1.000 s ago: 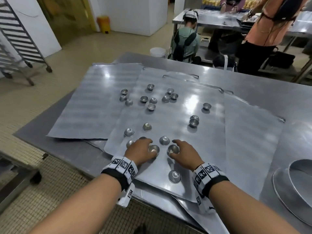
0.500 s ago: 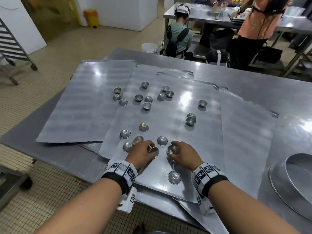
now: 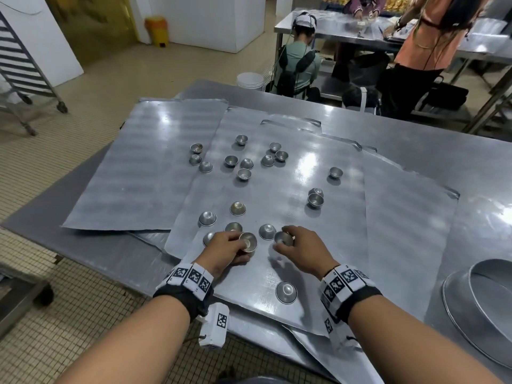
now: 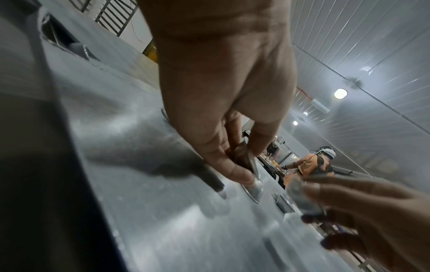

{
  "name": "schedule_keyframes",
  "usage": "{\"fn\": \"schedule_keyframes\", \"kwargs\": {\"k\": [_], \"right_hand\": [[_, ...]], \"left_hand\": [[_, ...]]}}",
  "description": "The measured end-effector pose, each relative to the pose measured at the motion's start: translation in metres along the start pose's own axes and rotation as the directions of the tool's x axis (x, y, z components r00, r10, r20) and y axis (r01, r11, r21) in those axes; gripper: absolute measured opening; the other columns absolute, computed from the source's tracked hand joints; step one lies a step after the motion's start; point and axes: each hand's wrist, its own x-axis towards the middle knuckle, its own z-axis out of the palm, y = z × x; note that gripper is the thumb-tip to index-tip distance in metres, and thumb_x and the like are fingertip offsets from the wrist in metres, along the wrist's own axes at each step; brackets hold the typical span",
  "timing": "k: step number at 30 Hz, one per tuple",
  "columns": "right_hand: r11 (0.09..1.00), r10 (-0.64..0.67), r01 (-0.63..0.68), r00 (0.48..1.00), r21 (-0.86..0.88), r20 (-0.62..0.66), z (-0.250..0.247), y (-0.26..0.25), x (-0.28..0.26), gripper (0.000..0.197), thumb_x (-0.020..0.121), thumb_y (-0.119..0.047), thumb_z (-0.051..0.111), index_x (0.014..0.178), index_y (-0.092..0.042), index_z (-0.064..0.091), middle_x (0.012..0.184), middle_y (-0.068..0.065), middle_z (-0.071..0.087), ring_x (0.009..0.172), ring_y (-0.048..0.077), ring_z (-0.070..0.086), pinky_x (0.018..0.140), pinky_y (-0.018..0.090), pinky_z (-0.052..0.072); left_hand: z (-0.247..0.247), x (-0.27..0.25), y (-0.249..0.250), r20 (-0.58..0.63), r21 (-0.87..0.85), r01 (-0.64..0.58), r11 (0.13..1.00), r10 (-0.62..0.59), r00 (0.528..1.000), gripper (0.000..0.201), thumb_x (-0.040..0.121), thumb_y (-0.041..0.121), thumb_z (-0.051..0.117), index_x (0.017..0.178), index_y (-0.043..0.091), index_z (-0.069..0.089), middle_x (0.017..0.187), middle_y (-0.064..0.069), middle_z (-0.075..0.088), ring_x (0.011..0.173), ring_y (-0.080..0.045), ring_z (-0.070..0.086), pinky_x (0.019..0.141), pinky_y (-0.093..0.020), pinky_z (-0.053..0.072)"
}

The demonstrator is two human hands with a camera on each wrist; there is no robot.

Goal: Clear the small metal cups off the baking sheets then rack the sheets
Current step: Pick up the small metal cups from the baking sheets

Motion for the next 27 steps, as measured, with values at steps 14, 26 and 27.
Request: {"fn": "schedule_keyframes", "kwargs": {"k": [14,26,27], "right_hand": [[0.981,-0.176,0.178,0.984,0.075,-0.026,0.023,-0.044,-0.001,0.060,0.085,-0.052,0.070,0.139,-0.034,0.052,0.125,-0.003,0.068,0.114,0.019,0.063,0.092,0.035,0.050],[0.997,0.026,-0.006,0.962,-0.077,0.273,-0.011,0.013,-0.040,0.045,0.077,-0.054,0.075,0.115,-0.031,0.065,0.099,-0.009,0.069,0.087,0.008,0.064,0.077,0.026,0.049],[0.996,0.025,0.001,0.951,-0.085,0.307,-0.011,0.015,-0.043,0.047,0.075,-0.053,0.077,0.116,-0.032,0.065,0.100,-0.009,0.068,0.086,0.007,0.063,0.076,0.025,0.048]], "left_hand": [[0.007,-0.018,0.016,0.042,-0.293,0.002,0.956,0.011,0.999,0.012,0.095,-0.001,0.051,0.094,-0.004,0.063,0.087,-0.023,0.072,0.074,-0.025,0.073,0.078,-0.041,0.062],[0.020,-0.001,-0.002,0.071,-0.155,0.070,0.985,-0.060,0.996,0.017,0.092,0.005,0.065,0.105,-0.006,0.067,0.107,-0.029,0.068,0.093,-0.033,0.073,0.094,-0.053,0.057],[0.023,0.000,-0.004,0.088,-0.153,0.072,0.986,-0.059,0.994,0.023,0.091,0.007,0.067,0.109,-0.007,0.067,0.109,-0.029,0.068,0.094,-0.034,0.072,0.097,-0.056,0.055]]}}
